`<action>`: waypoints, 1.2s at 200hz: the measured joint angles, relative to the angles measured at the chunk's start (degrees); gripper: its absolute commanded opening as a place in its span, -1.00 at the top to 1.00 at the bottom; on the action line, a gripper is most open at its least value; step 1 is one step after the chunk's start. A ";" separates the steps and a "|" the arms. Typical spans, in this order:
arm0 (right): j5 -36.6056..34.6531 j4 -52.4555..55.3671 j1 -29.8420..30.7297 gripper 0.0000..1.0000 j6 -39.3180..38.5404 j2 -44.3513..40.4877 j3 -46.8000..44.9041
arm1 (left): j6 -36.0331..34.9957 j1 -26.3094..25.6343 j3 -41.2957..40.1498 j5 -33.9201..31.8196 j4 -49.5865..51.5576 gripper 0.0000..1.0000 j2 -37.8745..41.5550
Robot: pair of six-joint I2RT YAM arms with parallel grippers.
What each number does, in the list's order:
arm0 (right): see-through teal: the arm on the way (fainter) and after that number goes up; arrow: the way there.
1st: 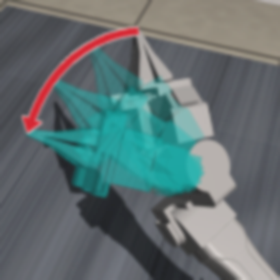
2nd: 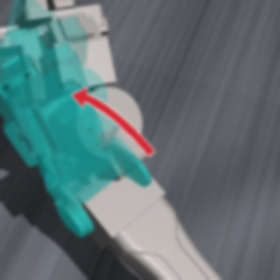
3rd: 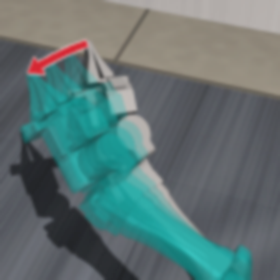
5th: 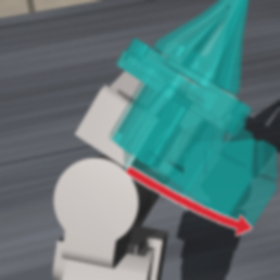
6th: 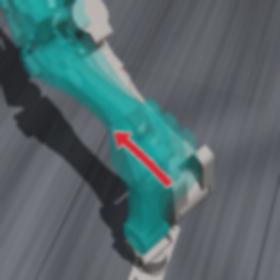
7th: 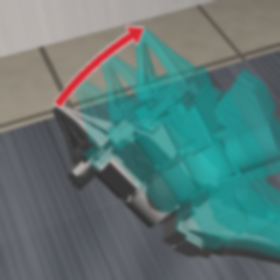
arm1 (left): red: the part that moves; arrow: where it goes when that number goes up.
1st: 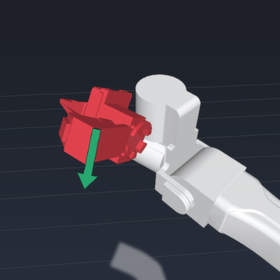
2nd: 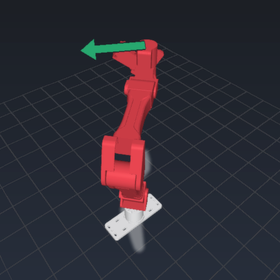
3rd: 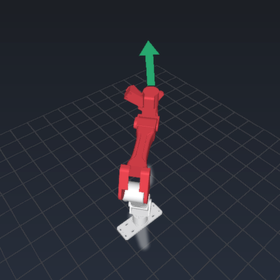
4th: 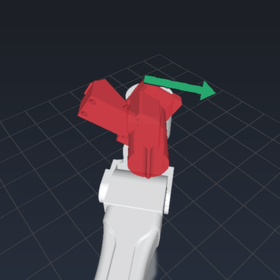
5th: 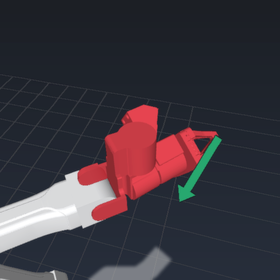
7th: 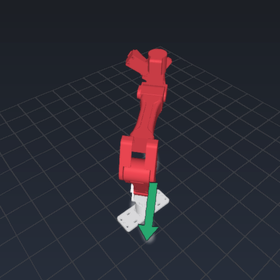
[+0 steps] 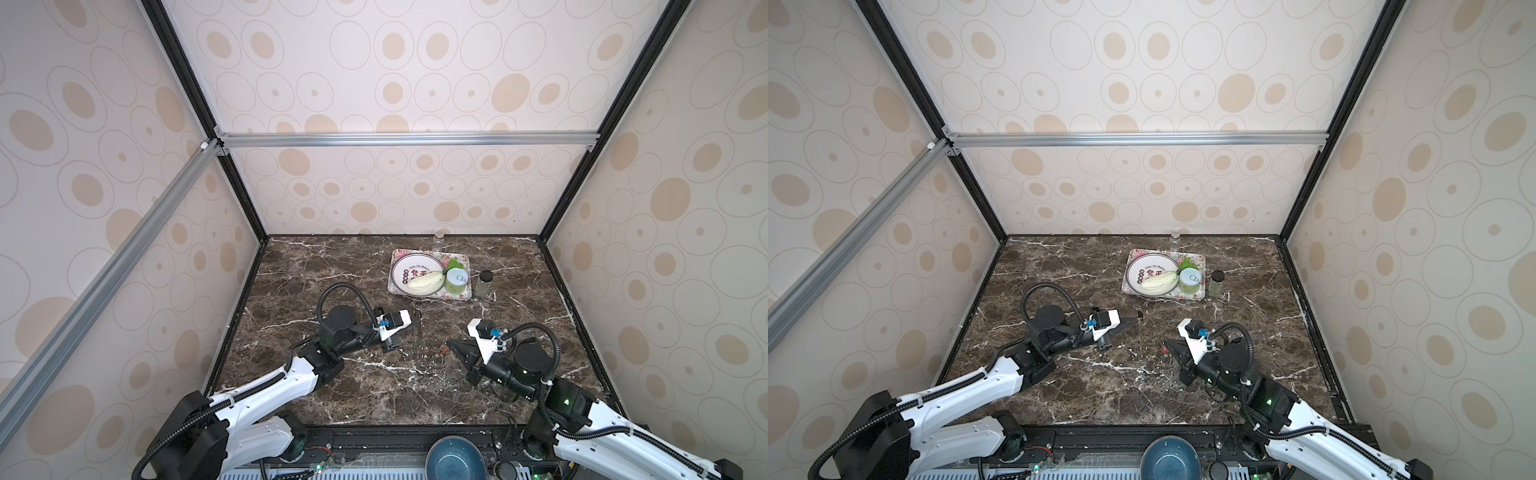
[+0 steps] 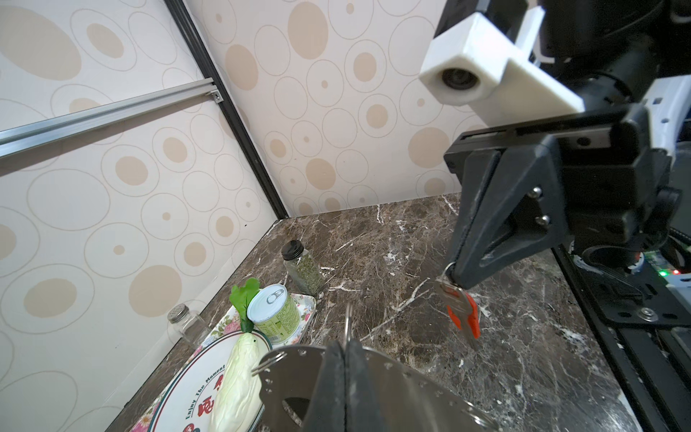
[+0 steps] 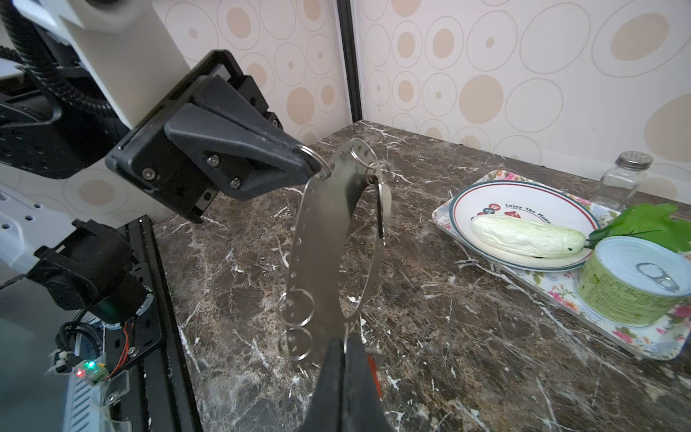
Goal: Attach keys to a key ring
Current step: Pick up the key from the center of the table, then insert the key into the keyring.
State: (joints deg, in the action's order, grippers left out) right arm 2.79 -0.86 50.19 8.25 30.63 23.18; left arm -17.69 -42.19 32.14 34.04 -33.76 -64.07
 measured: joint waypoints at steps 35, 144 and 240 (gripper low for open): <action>4.39 0.04 0.00 1.00 -0.46 2.25 1.79 | -1.07 -0.37 0.04 1.11 0.50 1.00 -0.22; 6.84 0.00 0.00 1.00 -2.01 5.88 3.32 | -6.25 -2.69 3.69 3.23 7.28 1.00 -3.93; 4.09 2.29 0.00 1.00 -4.33 6.29 6.01 | -8.79 -4.13 4.79 2.97 10.86 1.00 -4.74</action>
State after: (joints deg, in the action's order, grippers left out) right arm 6.87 1.43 50.19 3.92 36.93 29.19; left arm -26.48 -46.33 36.93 37.01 -22.90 -68.82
